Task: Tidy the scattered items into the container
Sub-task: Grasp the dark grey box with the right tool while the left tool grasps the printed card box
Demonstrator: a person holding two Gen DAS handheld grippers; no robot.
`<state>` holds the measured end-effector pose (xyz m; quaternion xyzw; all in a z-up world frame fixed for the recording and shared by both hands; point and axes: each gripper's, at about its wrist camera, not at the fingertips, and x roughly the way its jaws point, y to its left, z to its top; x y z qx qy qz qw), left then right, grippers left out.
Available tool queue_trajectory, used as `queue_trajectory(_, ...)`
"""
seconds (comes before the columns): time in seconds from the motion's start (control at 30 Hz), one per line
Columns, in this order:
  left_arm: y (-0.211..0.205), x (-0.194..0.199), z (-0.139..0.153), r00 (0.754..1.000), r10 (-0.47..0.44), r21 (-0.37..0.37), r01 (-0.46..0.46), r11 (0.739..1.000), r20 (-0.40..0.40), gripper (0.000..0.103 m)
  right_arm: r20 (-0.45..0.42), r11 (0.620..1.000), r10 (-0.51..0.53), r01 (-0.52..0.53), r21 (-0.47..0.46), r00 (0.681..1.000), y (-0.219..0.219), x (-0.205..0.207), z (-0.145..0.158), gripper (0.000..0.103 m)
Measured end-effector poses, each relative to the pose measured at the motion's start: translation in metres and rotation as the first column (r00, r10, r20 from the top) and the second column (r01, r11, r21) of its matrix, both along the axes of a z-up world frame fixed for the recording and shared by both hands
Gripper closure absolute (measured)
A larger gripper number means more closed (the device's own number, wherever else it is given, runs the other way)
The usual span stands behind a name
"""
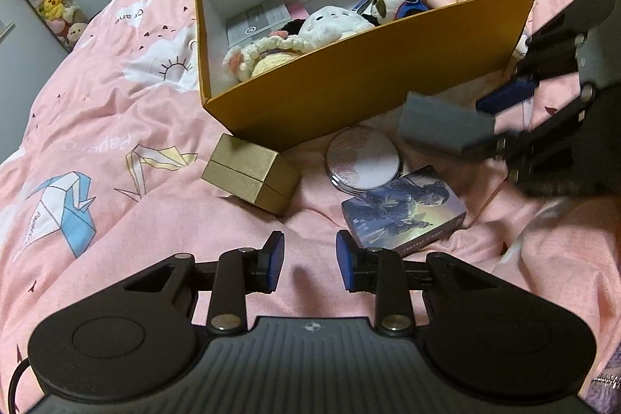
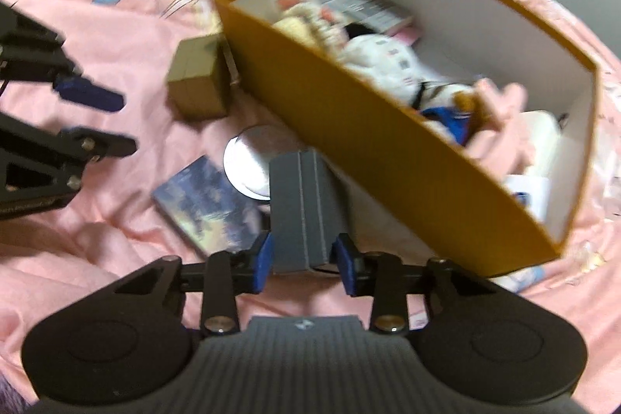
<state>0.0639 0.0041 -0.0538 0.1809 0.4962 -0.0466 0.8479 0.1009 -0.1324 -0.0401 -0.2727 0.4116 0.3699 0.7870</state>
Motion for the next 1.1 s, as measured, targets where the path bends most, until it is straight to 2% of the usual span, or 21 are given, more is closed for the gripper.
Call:
queue_trajectory(0.07,0.001,0.001,-0.001,1.000,0.001,-0.015,-0.001,1.000,-0.007,0.069,0.025,1.000,-0.023,0.023,0.000,0.999,-0.004,0.004,0.004,0.067)
queue_trajectory(0.27,0.004,0.005,-0.002,1.000,-0.006,-0.052,0.005,0.999,-0.023,0.069,0.002,0.999,-0.028,0.028,0.019,1.000,-0.003,0.016,0.001,0.066)
queue_trajectory(0.37,0.005,0.009,-0.004,0.998,-0.022,-0.094,0.018,0.995,-0.051,0.068,0.025,0.999,-0.030,0.030,-0.021,0.999,0.000,0.018,-0.010,0.064)
queue_trajectory(0.5,0.012,0.020,-0.006,0.996,0.019,-0.170,-0.034,0.985,-0.090,0.063,-0.017,0.998,-0.052,0.053,0.016,0.998,-0.006,0.023,-0.009,0.066)
queue_trajectory(0.63,0.023,0.036,-0.010,0.985,0.067,-0.286,-0.110,0.952,-0.156,0.058,-0.110,0.996,-0.045,0.053,0.069,0.993,-0.016,0.022,0.000,0.066)
queue_trajectory(0.7,0.026,0.044,-0.016,0.975,0.079,-0.336,-0.147,0.930,-0.207,0.058,-0.123,0.996,-0.041,0.050,0.069,0.992,-0.019,0.019,0.000,0.066)
queue_trajectory(0.9,0.025,0.063,-0.042,0.938,0.128,-0.351,-0.244,0.904,-0.321,0.053,-0.147,0.995,-0.066,0.077,0.070,0.987,-0.027,0.021,-0.004,0.066)
queue_trajectory(1.1,0.038,0.071,-0.063,0.897,0.174,-0.417,-0.351,0.838,-0.406,0.037,-0.175,0.992,-0.078,0.093,0.080,0.981,-0.030,0.026,-0.010,0.066)
